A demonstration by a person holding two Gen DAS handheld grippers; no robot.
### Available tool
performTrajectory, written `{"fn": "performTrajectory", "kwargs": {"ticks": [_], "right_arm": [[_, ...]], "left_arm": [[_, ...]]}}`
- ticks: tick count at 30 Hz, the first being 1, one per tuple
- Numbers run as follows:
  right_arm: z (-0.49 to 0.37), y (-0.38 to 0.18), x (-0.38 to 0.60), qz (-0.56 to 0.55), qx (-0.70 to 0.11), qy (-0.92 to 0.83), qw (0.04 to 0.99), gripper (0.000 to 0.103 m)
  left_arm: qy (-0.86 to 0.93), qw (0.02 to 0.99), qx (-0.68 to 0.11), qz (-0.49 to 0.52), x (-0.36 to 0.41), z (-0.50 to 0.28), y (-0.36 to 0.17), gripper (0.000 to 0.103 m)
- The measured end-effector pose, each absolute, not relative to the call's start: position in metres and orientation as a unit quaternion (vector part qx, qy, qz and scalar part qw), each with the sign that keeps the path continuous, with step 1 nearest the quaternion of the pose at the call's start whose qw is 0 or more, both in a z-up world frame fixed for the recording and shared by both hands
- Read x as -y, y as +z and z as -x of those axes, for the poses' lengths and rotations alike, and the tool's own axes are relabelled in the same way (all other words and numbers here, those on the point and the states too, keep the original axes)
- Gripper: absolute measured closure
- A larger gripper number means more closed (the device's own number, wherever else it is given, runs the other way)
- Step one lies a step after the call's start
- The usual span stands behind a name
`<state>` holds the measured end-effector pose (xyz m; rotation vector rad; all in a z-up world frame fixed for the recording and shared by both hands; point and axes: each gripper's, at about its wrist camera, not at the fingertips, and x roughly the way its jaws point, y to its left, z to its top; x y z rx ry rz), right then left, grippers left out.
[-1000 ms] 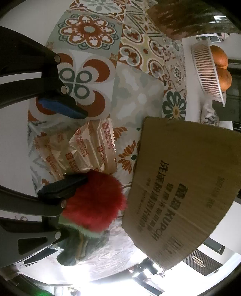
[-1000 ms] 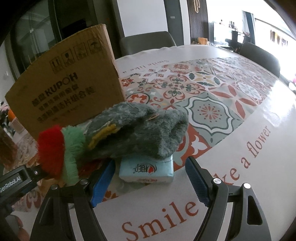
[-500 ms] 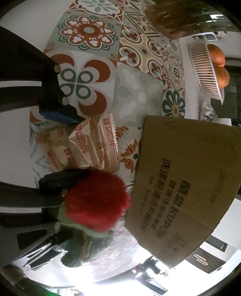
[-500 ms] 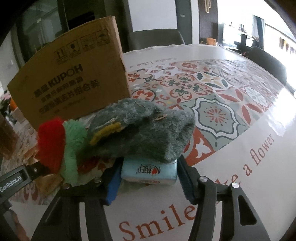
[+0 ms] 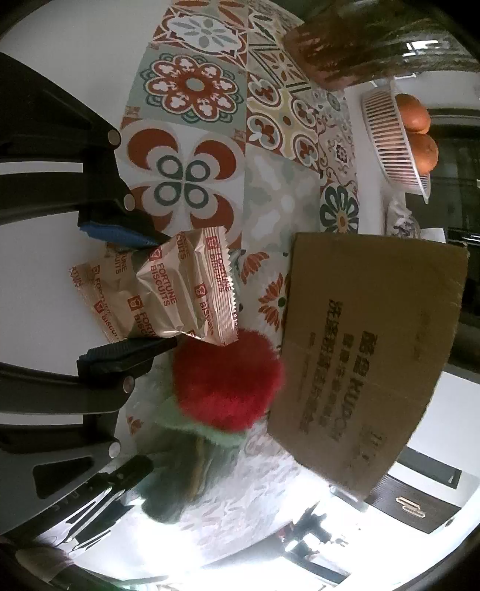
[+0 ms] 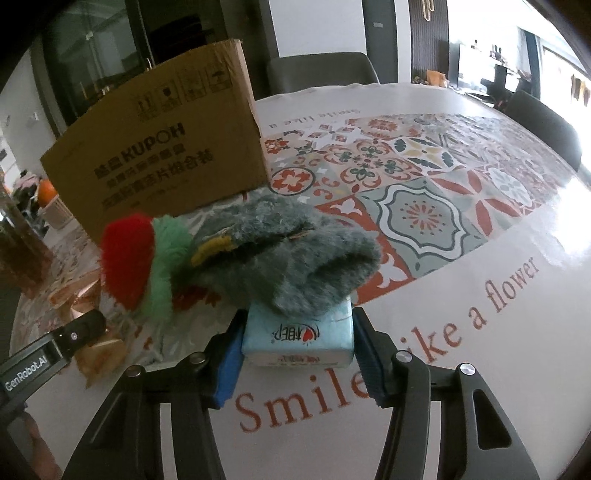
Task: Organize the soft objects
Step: 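Close the left gripper on the biscuit packet while the right gripper closes on the tissue pack, then lift and carry the biscuit packet and tissue pack over the box with both grippers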
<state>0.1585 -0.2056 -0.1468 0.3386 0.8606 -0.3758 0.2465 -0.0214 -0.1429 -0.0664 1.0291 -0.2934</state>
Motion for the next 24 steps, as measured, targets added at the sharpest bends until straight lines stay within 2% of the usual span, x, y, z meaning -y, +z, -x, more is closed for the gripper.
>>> {"fn": "performTrajectory", "kwargs": {"ticks": [24], "right_arm": [[-0.096, -0.101, 0.189, -0.141, -0.387, -0.155, 0.898, 0.049]], "left_arm": [[-0.175, 0.872, -0.456, 0.027, 0.023, -0.186, -0.102, 0.059]]}}
